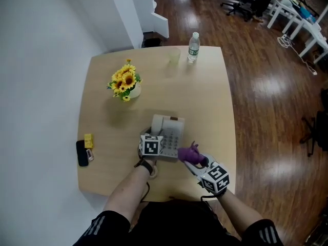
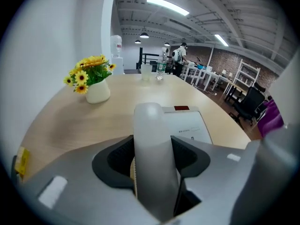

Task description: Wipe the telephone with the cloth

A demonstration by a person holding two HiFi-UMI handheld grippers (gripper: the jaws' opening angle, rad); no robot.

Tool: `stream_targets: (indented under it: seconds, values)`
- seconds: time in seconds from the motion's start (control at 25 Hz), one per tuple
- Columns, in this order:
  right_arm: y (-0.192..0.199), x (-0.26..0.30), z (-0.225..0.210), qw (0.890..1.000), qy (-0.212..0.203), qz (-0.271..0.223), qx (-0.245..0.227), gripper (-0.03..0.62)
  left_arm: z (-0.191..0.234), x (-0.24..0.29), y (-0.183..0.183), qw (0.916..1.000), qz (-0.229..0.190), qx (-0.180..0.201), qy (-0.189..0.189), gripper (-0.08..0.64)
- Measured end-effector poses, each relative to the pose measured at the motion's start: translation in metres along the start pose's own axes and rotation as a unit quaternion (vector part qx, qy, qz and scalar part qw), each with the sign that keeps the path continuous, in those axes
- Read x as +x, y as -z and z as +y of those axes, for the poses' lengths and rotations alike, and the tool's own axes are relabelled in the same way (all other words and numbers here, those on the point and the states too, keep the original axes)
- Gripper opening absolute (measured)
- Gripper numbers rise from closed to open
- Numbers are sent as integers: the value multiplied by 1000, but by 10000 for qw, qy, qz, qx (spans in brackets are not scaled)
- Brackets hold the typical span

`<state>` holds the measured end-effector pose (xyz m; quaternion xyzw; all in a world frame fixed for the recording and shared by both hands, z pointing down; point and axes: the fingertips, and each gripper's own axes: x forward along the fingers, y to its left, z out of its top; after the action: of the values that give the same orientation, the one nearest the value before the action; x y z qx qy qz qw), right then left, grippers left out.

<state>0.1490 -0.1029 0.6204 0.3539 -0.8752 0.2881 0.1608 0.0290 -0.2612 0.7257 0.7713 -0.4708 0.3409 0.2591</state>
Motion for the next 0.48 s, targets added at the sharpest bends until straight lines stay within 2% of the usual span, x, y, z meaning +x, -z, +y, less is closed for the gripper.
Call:
stream_targets:
  seconds: [0.08,0.16,0.28,0.36,0.48]
  values:
    - [-1,-3,-1,10000,5,-18,26,160,0,-3,-1,9995,31,-251,188,221]
    - [-1,-5,-2,10000,29,-49,69,160,0,-10,-3,9988,-30,-311,368,219]
    - [-4,-9,-4,9999,83,-108,98,160,-4,-30,-16,9956,-353,-396,772,218]
    - [-10,-12,-3,9997,102,-186,88,160,-11,-52,-29,9879,-685,-603,1254,218]
    - [-24,-16,5,9993,109,-357,19,160,-21,-97,-45,9653,-1238,-989,2077,218]
